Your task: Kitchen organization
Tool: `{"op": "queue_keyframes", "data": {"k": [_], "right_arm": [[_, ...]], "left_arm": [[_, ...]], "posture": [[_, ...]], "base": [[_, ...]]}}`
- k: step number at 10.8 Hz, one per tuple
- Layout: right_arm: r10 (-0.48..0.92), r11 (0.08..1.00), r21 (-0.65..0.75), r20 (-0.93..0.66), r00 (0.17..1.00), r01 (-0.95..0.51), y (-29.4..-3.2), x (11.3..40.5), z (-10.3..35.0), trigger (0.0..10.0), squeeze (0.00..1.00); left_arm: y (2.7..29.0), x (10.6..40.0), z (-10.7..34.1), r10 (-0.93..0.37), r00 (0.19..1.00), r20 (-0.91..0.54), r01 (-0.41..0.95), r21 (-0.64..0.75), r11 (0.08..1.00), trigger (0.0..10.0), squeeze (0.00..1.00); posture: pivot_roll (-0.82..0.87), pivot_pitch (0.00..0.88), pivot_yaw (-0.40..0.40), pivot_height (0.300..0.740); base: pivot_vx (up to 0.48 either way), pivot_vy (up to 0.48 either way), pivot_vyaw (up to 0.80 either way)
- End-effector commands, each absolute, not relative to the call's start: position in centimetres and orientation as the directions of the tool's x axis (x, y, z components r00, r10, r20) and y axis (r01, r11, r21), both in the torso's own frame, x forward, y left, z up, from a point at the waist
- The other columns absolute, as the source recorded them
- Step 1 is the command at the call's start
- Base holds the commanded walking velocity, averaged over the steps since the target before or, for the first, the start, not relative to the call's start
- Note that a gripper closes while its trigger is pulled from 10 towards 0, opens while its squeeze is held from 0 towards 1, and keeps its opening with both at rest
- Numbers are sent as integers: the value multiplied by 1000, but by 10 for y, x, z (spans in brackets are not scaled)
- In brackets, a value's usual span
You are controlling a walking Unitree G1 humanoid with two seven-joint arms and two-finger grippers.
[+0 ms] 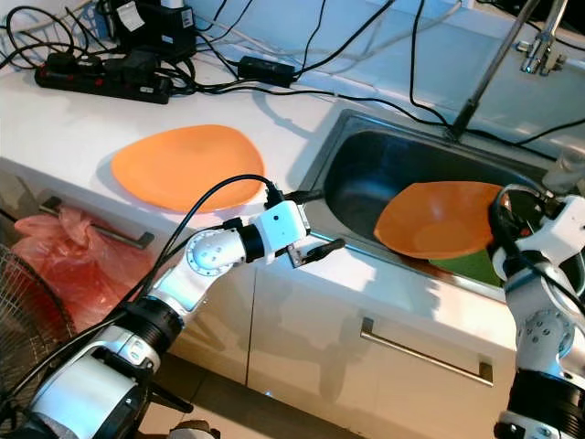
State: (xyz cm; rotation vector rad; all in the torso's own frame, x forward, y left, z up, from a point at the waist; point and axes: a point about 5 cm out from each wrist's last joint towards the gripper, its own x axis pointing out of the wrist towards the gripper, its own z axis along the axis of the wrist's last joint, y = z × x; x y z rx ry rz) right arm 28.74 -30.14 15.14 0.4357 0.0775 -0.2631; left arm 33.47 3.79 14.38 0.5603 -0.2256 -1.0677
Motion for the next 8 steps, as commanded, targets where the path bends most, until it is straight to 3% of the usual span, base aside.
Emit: {"op": "queue_keyframes", "data": {"k": [1,2,3,4,8], "right_arm": [[-261,883,372,-120,958,287,-307,285,153,0,0],[-265,889,346,-143,953,300,-307,286,147,0,0],[-269,897,320,-153,951,306,-307,289,144,3137,0],[-286,911,259,-159,945,320,-306,293,141,10000,0],[-288,915,244,-161,944,321,-285,309,126,10000,0]], "left_arm": [[35,332,145,-888,449,-99,778,531,335,10000,1000],[36,332,144,-890,439,-122,790,524,318,10000,1000],[36,332,145,-891,432,-140,800,517,306,10000,1000],[35,334,148,-889,428,-163,815,496,302,10000,1000],[21,345,178,-890,436,-134,830,441,341,10000,914]], "posture": [[189,20,-113,740],[191,25,-106,740],[193,29,-100,740],[194,32,-95,740],[203,34,-93,740]], "base": [[0,0,0],[0,0,0],[0,0,0],[0,0,0],[0,0,0]]}}
